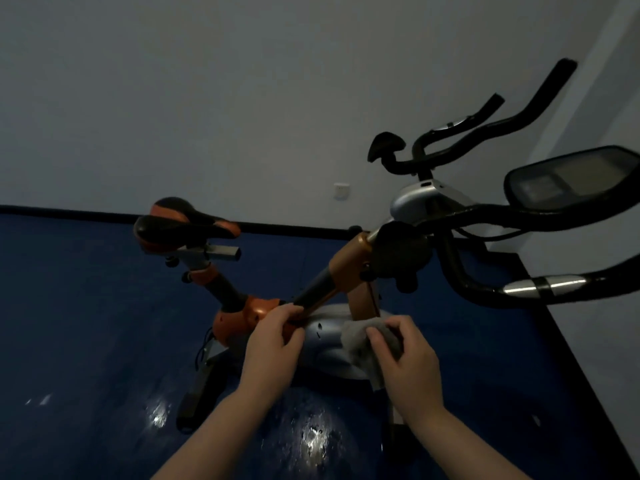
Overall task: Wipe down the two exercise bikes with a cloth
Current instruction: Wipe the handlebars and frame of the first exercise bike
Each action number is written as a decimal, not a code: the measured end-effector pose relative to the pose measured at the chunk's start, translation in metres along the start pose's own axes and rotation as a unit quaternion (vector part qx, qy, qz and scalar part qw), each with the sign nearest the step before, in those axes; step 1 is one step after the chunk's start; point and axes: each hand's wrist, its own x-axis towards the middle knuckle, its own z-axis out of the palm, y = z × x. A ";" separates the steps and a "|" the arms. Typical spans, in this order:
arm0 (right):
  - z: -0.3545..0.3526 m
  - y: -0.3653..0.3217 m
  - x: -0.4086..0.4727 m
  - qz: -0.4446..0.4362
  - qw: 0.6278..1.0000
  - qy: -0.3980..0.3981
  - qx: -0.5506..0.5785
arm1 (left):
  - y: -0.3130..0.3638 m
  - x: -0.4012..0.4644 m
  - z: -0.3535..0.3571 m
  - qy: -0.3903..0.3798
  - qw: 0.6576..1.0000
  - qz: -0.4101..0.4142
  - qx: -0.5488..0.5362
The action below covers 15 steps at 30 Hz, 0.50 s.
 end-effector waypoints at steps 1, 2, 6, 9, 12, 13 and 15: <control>-0.002 -0.003 0.007 0.000 1.000 0.009 0.009 | 0.006 0.010 -0.001 0.000 1.000 0.015 -0.009; -0.004 -0.007 0.012 0.002 1.000 0.018 0.017 | 0.012 0.019 -0.001 0.000 0.999 0.029 -0.018; -0.012 -0.031 0.027 0.019 0.997 0.063 0.039 | 0.035 0.051 0.003 -0.038 0.996 0.072 -0.041; -0.016 -0.048 0.038 0.028 0.992 0.116 0.051 | 0.051 0.079 0.008 -0.070 0.990 0.105 -0.064; -0.017 -0.064 0.053 0.029 0.979 0.201 0.029 | 0.067 0.108 0.012 -0.097 0.979 0.154 -0.097; -0.018 -0.069 0.059 0.028 0.972 0.235 0.016 | 0.073 0.117 0.013 -0.116 0.973 0.171 -0.103; -0.020 -0.080 0.075 0.020 0.955 0.295 -0.019 | 0.081 0.135 0.015 -0.161 0.961 0.194 -0.111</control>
